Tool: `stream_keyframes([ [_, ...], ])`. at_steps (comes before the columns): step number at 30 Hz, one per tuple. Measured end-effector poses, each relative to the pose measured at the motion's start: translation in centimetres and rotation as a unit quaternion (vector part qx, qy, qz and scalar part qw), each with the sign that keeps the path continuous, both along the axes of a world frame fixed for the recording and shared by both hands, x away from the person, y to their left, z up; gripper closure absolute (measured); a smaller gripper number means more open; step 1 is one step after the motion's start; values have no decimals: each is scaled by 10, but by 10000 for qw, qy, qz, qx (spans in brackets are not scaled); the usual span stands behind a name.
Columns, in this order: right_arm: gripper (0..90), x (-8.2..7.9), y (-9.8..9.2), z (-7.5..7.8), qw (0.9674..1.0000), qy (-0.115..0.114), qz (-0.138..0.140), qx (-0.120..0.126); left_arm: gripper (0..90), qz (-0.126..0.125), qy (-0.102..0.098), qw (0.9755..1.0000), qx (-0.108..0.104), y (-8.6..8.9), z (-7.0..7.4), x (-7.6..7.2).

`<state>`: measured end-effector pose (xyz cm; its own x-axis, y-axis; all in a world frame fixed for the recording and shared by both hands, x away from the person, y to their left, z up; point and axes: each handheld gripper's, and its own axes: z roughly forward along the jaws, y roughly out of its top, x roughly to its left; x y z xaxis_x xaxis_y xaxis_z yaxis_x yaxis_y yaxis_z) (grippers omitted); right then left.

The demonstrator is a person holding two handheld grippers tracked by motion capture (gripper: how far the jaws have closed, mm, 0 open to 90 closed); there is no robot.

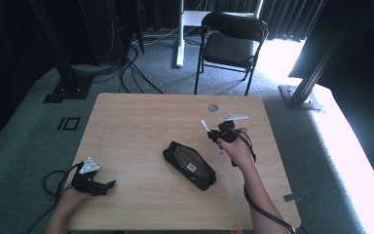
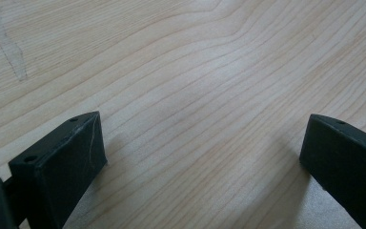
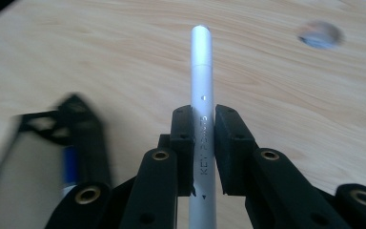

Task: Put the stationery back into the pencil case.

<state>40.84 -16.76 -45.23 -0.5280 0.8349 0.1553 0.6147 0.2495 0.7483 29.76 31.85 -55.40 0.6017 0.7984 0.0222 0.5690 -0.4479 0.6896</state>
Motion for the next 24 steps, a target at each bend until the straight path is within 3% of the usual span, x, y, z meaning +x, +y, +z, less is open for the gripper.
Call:
stream_keyframes([
  [4,784,-11,13,11,9994,-90,315,133,16,0,-1,10000,-2,0,0,0],
  [6,784,-21,25,18,9981,-267,505,215,16,-5,-5,10000,-1,0,0,0],
  [11,784,-33,43,24,9962,-363,767,198,16,-1,-4,10000,4,0,0,0],
  [15,784,-37,55,19,9945,-246,1015,65,16,-2,-4,10000,5,0,0,0],
  [20,783,-40,67,4,9924,-93,1193,-277,16,0,1,10000,-1,0,0,0],
  [22,784,-40,69,1,9921,-88,1215,-296,16,2,1,10000,-3,0,0,0],
  [24,783,-40,75,-9,9897,66,1328,-528,16,1,-3,10000,0,0,0,0],
])
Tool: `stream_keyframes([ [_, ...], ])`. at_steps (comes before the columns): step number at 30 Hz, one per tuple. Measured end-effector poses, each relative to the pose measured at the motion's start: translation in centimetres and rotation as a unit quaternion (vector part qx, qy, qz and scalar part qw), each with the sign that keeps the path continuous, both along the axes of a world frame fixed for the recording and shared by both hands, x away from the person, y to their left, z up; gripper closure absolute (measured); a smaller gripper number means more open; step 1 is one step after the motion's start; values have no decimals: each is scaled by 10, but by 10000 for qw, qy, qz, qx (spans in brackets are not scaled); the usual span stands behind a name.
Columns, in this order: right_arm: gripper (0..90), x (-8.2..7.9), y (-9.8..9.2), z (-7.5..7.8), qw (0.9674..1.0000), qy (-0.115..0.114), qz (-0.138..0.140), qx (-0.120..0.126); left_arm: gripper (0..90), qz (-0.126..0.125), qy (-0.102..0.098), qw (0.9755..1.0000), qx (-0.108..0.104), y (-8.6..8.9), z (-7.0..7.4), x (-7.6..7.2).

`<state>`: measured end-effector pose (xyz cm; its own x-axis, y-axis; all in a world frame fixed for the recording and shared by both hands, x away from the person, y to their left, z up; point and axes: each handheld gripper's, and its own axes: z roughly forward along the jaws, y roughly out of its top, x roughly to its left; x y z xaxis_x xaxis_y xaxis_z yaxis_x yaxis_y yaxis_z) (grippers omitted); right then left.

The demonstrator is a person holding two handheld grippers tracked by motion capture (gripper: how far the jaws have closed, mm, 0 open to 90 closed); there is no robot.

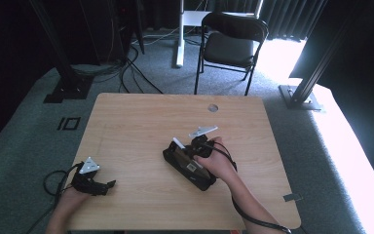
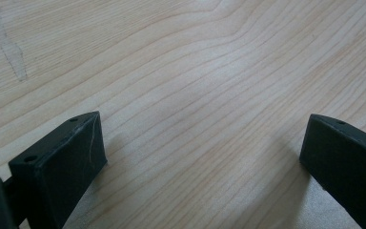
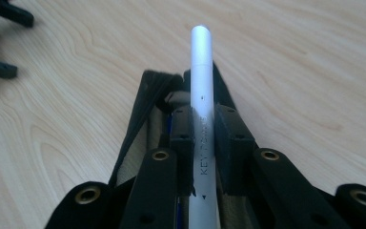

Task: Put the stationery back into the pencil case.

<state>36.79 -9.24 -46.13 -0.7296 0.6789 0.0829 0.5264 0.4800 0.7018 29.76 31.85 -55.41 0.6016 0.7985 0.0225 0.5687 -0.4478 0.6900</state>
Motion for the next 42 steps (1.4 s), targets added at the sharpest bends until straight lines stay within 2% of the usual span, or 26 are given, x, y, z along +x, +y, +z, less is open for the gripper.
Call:
stream_keyframes([
  [5,784,0,8,-12,9991,156,132,-372,16,-1,2,10000,0,0,0,0],
  [9,784,1,15,-19,9971,283,229,-661,16,-1,1,10000,0,0,0,0],
  [17,782,3,20,-26,9950,455,294,-839,16,-1,3,10000,1,0,0,0],
  [28,738,2,16,-21,9969,490,292,-541,16,-3,2,10000,-1,0,0,0],
  [33,707,-1,8,-9,9989,309,291,-210,16,-2,1,10000,-2,0,0,0],
  [36,671,-1,-2,0,9997,153,192,28,16,-5,-1,10000,0,0,0,0],
  [37,671,-1,-2,0,9997,153,192,28,16,-5,-1,10000,0,0,0,0],
  [38,648,-1,-11,5,9997,29,98,214,16,-1,0,10000,-8,0,0,0],
  [42,601,1,-28,10,9989,-187,-125,422,16,-2,1,10000,-5,0,0,0],
])
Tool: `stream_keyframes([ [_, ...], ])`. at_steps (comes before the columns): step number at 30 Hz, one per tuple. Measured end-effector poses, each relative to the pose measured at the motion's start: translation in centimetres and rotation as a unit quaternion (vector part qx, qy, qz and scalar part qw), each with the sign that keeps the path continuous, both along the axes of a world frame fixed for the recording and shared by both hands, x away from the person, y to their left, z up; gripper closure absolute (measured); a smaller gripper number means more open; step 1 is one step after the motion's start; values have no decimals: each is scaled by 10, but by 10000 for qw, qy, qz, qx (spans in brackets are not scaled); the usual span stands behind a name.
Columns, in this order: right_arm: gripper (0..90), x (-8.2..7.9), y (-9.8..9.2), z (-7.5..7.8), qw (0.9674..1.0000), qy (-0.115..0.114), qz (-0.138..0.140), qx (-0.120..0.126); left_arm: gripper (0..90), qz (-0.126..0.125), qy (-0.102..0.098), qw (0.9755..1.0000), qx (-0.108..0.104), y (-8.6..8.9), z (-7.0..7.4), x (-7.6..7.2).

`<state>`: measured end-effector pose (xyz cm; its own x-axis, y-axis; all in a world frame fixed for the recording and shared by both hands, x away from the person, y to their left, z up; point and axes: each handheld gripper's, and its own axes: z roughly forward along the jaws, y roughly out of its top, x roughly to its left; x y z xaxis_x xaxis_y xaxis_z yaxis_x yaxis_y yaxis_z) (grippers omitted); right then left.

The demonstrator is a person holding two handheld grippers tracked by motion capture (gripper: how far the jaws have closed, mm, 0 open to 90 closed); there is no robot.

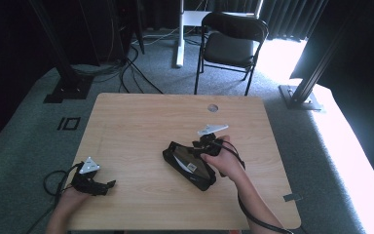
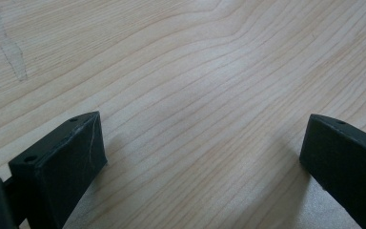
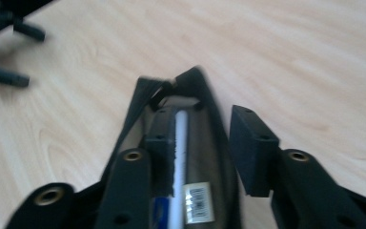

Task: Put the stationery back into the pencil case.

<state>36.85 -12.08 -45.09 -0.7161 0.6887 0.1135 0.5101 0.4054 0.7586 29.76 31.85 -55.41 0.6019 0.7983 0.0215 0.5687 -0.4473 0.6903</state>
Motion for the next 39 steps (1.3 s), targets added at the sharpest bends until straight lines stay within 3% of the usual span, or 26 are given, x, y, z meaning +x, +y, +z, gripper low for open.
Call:
stream_keyframes([
  [3,555,2,-15,1,9996,-175,-213,19,16,-4,-2,10000,9,0,0,0],
  [8,476,4,-39,-1,9978,-279,-592,104,16,-5,-1,10000,10,0,0,0],
  [12,383,6,-59,-7,9941,-426,-966,261,16,-2,0,10000,5,0,0,0],
  [17,323,6,-78,-15,9903,-394,-1294,319,16,-1,1,10000,4,0,0,0],
  [18,272,6,-88,-20,9883,-405,-1439,310,16,-3,0,10000,6,0,0,0],
  [20,257,6,-97,-25,9861,-381,-1590,303,16,-2,0,10000,4,0,0,0],
  [23,235,6,-116,-36,9776,-332,-2066,206,16,-2,0,10000,5,0,0,0],
  [27,212,5,-137,-49,9691,-270,-2450,48,16,-3,1,10000,4,0,0,0],
  [29,204,3,-148,-58,9642,-133,-2648,-25,16,-3,0,10000,5,0,0,0],
  [32,203,0,-159,-68,9606,-66,-2772,-213,16,-1,1,10000,3,0,0,0],
  [35,195,-5,-169,-76,9557,-12,-2932,-250,16,-3,-1,10000,6,0,0,0],
  [39,175,-11,-177,-86,9472,111,-3190,-296,16,-2,0,10000,5,0,0,0],
])
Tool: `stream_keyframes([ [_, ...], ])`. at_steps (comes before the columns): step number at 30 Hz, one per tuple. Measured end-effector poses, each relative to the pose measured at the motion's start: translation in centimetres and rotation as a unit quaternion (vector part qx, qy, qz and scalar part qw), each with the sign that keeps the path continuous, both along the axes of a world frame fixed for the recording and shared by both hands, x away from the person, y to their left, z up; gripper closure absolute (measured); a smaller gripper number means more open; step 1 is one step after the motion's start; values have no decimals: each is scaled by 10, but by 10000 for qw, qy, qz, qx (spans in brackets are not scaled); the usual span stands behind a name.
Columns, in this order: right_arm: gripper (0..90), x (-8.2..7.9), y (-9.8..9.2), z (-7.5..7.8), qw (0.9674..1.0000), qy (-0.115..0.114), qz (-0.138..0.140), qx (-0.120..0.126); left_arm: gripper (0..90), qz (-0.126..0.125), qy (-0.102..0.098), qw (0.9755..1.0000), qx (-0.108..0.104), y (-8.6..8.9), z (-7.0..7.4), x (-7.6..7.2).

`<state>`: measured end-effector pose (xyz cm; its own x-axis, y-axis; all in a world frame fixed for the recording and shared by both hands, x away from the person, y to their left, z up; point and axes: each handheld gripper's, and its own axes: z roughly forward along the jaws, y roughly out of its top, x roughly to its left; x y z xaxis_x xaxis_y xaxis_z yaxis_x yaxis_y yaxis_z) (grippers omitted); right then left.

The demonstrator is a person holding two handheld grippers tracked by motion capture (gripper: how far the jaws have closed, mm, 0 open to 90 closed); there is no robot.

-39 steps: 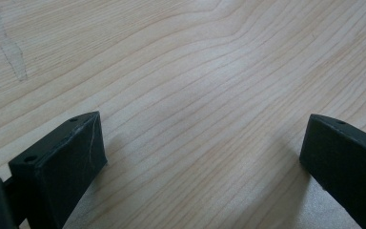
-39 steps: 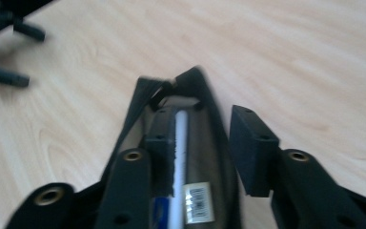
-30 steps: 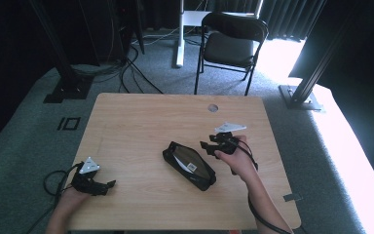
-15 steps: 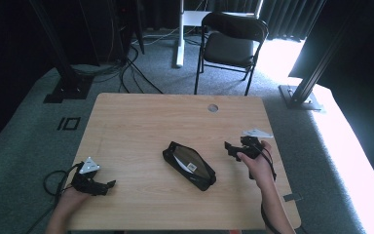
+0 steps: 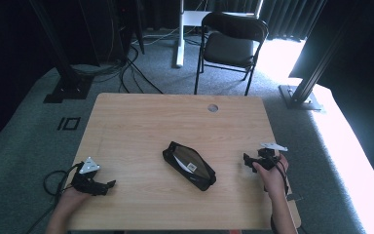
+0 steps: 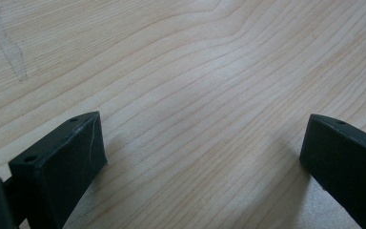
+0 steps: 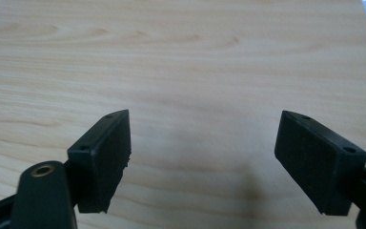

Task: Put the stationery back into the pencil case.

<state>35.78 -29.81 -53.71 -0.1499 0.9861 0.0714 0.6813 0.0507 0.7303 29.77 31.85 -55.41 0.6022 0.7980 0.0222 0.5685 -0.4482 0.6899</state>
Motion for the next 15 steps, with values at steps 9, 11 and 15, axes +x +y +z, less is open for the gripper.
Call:
stream_keyframes([
  [9,139,-15,-11,-17,9990,68,-434,3,16,0,-1,10000,1,0,0,0],
  [11,137,-18,-12,-20,9988,4,-485,-68,16,-1,0,10000,1,0,0,0],
  [15,132,-22,-12,-22,9984,-30,-499,-259,16,-1,-1,10000,2,0,0,0],
])
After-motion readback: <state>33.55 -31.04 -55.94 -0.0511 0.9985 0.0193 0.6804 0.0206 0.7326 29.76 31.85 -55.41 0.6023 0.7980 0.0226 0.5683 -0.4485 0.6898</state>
